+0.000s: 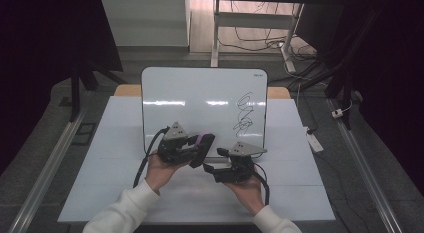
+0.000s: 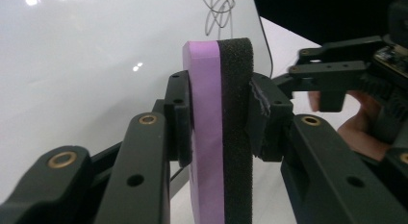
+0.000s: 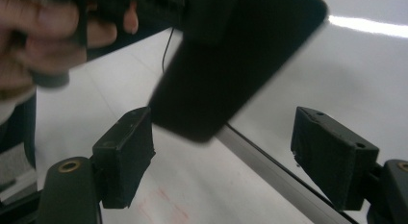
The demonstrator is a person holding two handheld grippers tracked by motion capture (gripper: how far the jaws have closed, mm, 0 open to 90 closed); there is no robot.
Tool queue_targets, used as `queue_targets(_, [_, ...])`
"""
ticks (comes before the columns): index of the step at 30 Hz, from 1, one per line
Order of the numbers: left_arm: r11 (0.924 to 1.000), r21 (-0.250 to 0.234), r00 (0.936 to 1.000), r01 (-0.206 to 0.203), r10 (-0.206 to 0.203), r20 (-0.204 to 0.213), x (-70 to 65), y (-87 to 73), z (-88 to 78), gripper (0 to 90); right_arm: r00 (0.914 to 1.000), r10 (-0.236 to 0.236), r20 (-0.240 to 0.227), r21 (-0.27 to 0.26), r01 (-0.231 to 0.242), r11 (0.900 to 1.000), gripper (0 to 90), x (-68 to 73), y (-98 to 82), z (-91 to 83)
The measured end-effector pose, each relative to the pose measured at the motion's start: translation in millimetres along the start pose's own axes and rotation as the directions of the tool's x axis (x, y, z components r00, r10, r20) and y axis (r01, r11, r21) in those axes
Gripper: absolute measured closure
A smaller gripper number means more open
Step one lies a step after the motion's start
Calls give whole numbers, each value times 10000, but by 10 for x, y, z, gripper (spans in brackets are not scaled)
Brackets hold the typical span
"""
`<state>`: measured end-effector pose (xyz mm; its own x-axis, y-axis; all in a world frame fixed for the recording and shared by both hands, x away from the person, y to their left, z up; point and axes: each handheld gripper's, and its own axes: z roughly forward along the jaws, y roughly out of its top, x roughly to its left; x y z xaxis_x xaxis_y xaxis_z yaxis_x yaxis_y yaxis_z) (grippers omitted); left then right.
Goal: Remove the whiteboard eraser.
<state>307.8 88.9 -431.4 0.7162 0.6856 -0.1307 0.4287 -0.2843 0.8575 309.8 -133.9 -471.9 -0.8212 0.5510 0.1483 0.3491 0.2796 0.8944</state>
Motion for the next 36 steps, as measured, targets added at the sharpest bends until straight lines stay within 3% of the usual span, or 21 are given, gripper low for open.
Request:
queue_targets(7, [10000,-54,10000,-41,42,49,-45,-2,41,641,9981,541,282,110,-544,9985,221,33,2,101])
queue_targets(13, [9999,-109,10000,-54,54,15,-81,-10,79,640,9967,667,456,121,-673,9977,240,48,-13,112])
queue_targets(21, [9999,-147,9999,-72,71,-92,-120,-35,128,639,9935,1095,302,200,-1101,9937,316,34,-38,120])
queue_targets(29, [9998,-184,10000,21,-22,-55,-117,-49,132,636,9925,1219,5,273,-1218,9922,340,-11,-43,118])
queue_targets(36, [9999,-127,10000,-49,48,-48,-131,-65,155,634,9923,1237,16,441,-1237,9913,354,-21,-50,127])
